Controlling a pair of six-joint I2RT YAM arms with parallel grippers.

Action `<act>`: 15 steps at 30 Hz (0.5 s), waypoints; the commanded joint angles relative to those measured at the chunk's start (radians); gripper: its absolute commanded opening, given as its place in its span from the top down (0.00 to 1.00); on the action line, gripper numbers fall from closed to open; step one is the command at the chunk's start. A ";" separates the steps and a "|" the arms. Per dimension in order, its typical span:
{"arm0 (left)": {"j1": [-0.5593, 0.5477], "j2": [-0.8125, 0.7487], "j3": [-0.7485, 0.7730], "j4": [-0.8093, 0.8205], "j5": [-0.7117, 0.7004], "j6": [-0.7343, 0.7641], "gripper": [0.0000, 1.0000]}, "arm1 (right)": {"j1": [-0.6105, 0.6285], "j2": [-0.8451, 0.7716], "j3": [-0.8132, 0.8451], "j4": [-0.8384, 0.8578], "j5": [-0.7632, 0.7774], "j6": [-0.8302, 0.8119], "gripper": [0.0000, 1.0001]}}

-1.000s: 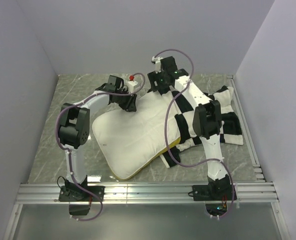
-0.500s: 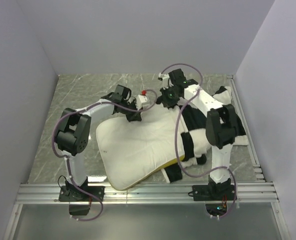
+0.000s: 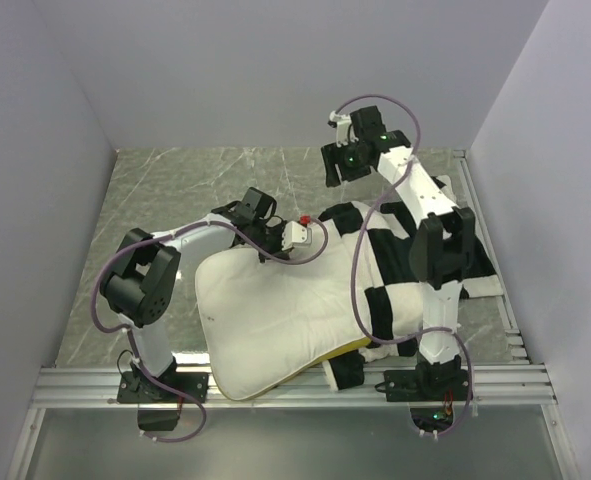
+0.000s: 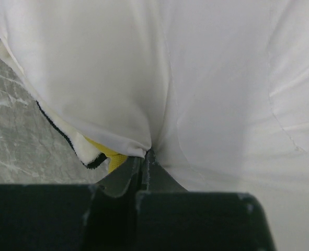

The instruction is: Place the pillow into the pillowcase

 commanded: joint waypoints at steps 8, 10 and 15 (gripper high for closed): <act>-0.015 -0.021 0.007 -0.039 -0.012 0.059 1.00 | 0.047 0.227 0.131 -0.145 -0.054 -0.112 0.25; -0.016 -0.021 0.004 -0.036 -0.012 0.061 1.00 | 0.057 0.224 0.090 -0.157 -0.059 -0.132 0.25; -0.015 -0.019 0.004 -0.016 -0.017 0.049 1.00 | 0.074 0.243 0.064 -0.200 -0.080 -0.178 0.55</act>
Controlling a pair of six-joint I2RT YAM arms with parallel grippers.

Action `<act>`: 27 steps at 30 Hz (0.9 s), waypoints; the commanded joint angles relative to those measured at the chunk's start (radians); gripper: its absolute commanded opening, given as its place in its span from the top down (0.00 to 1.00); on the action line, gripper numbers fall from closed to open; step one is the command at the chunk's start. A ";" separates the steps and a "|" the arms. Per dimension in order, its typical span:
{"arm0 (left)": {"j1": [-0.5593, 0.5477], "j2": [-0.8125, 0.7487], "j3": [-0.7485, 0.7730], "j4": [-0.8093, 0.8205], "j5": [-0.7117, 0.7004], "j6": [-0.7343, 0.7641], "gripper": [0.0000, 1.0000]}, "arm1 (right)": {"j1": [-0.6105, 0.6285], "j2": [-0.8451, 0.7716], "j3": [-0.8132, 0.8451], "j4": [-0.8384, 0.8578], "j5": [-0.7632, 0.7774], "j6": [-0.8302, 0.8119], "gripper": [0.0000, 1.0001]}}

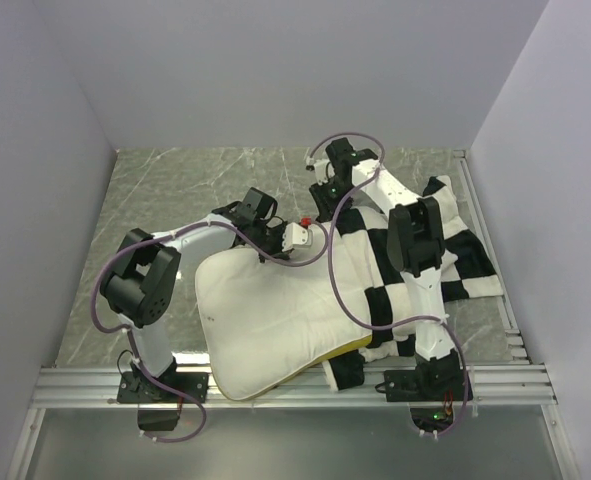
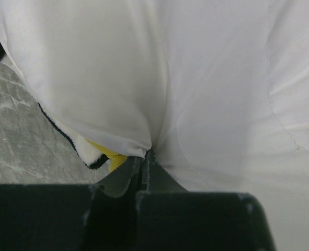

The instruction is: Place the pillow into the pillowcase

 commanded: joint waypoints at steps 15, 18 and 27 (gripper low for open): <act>-0.024 -0.158 0.069 0.202 -0.005 -0.200 1.00 | 0.204 -0.304 -0.048 0.249 -0.389 0.398 1.00; -0.023 -0.179 0.089 0.214 -0.014 -0.240 1.00 | 0.269 -0.302 -0.052 0.353 -0.371 0.511 1.00; 0.095 -0.273 0.013 0.205 0.021 -0.315 1.00 | 0.288 -0.250 -0.087 0.552 -0.340 0.703 1.00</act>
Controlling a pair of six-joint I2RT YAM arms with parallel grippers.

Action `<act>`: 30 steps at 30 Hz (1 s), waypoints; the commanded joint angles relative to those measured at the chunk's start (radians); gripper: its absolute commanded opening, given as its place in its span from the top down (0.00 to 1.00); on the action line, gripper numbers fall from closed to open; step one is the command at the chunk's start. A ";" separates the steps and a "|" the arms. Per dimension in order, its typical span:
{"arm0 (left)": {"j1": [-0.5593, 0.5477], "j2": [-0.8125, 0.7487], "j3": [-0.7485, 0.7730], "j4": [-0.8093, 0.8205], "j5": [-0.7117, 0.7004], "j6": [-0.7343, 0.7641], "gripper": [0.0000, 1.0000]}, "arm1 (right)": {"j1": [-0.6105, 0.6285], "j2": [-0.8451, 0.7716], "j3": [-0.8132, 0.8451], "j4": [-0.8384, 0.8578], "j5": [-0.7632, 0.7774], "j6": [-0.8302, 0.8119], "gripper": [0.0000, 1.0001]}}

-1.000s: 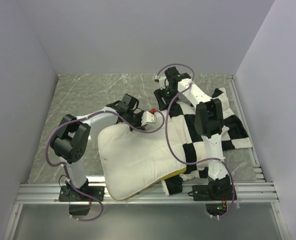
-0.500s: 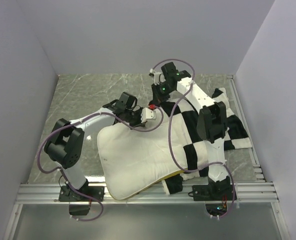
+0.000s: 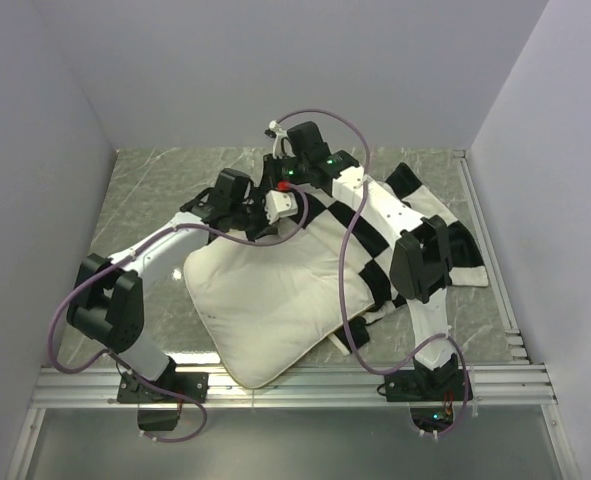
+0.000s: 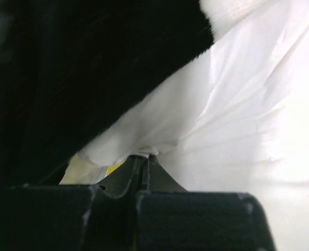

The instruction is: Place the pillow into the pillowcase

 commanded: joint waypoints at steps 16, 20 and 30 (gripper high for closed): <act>0.303 -0.150 -0.093 0.086 0.125 -0.232 0.35 | -0.085 -0.066 0.080 -0.055 0.102 -0.219 0.24; 0.292 -0.251 -0.116 0.069 0.126 -0.269 0.13 | -0.105 -0.298 -0.118 -0.164 0.292 -0.373 0.27; -0.261 -0.368 -0.258 0.084 -0.252 -0.526 0.01 | -0.104 -0.612 -0.729 -0.189 0.430 -0.399 0.32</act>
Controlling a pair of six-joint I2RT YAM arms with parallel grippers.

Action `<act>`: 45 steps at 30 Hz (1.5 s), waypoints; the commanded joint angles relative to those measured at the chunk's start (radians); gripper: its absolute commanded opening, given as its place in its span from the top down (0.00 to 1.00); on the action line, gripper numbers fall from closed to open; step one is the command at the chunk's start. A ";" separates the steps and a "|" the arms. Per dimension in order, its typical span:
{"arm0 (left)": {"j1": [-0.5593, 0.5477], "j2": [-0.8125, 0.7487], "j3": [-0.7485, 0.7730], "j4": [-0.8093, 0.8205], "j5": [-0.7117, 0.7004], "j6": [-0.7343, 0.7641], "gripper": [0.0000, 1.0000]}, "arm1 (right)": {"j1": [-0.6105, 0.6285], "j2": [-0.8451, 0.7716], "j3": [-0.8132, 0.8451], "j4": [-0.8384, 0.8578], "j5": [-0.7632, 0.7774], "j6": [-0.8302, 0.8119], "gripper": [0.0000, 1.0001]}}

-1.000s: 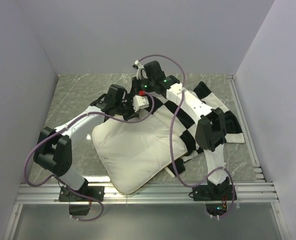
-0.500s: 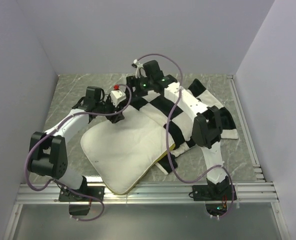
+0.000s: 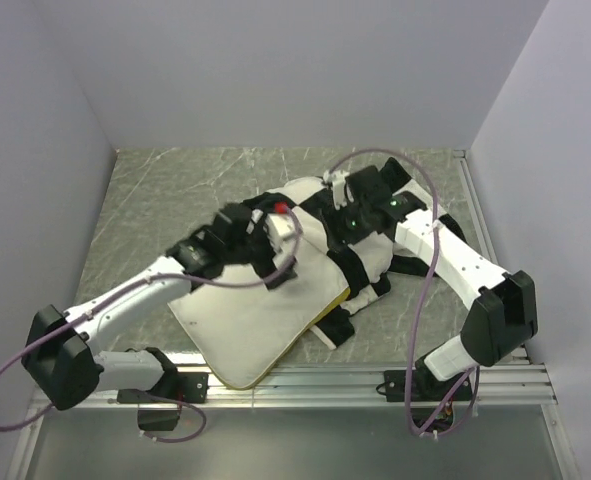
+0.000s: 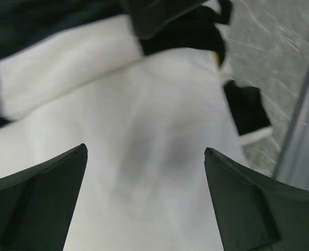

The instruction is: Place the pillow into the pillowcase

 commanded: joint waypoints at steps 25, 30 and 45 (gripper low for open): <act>-0.302 0.221 0.058 0.205 -0.452 -0.353 1.00 | -0.035 0.000 -0.062 0.075 -0.462 0.110 1.00; -0.140 0.200 0.123 0.148 -0.320 -0.501 1.00 | 0.002 0.042 0.092 0.237 -0.611 0.321 1.00; 0.049 0.077 -0.010 0.331 -0.157 -0.748 1.00 | 0.143 0.122 0.031 0.844 -0.740 0.893 1.00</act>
